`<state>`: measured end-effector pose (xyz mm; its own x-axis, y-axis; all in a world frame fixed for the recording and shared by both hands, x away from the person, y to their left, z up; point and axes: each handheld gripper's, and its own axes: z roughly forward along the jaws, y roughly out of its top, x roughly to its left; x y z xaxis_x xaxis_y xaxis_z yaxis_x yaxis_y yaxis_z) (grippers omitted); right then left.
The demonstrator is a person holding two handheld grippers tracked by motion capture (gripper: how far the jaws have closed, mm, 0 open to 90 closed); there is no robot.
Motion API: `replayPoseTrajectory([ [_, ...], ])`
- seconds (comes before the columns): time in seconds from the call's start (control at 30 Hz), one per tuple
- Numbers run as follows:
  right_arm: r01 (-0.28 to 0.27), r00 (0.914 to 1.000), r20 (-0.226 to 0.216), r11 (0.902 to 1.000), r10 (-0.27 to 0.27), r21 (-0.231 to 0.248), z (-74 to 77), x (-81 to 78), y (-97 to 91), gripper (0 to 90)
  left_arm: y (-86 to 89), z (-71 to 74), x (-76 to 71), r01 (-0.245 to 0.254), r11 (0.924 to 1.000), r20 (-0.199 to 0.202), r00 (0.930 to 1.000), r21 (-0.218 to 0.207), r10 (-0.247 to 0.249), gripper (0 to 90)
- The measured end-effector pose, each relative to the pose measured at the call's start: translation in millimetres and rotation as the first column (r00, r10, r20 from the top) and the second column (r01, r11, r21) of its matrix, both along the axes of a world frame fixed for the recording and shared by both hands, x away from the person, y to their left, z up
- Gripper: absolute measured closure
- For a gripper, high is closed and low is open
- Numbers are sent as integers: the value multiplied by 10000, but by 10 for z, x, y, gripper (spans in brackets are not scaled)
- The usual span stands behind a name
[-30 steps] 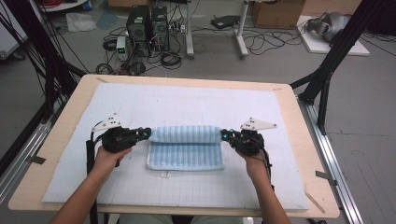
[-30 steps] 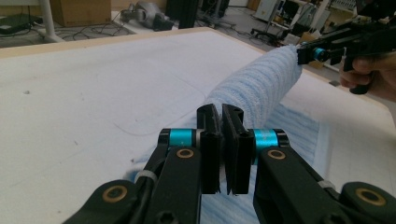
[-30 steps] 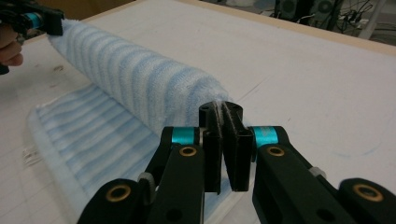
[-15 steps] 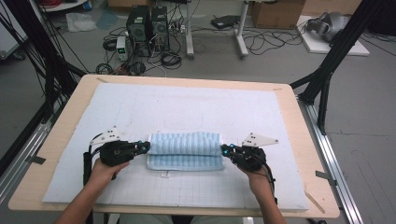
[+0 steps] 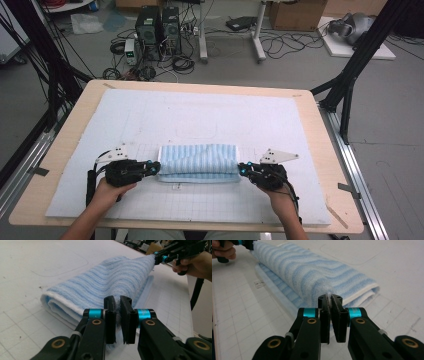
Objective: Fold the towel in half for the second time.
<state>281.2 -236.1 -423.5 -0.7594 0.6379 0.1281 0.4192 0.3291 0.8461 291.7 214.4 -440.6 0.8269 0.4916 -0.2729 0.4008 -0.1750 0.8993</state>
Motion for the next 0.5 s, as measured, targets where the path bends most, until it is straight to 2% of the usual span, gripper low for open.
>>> replayPoseTrajectory([
  [0.03,-12,10000,-45,10000,12,-12,-4,-4,-3,822,-1,3,5,-98,9999,-85,9999,-55,98,744],
  [0.1,-28,9999,-97,10000,29,25,-3,6,-21,726,7,28,38,-539,9985,-258,9982,-128,535,543],
  [0.13,69,9999,-137,9998,-66,199,6,16,-35,672,17,50,58,-675,9976,-215,9975,-182,671,499],
  [0.2,382,9991,-209,9976,-370,582,39,36,-62,614,29,105,100,-1058,9937,-16,9944,-383,1058,483],
  [0.23,512,9987,-99,9960,-506,737,60,52,-68,573,30,128,124,-1177,9920,49,9930,-450,1180,475],
  [0.3,664,9978,-19,9948,-664,770,84,81,-43,557,3,157,164,-1301,9899,190,9912,-560,1313,475],
  [0.4,754,9971,32,9956,-757,557,94,145,79,516,-109,169,244,-1422,9889,276,9893,-421,1434,475],
  [0.5,767,9970,116,9969,-769,203,63,227,238,480,-265,124,291,-1486,9882,215,9888,380,1479,483],
])
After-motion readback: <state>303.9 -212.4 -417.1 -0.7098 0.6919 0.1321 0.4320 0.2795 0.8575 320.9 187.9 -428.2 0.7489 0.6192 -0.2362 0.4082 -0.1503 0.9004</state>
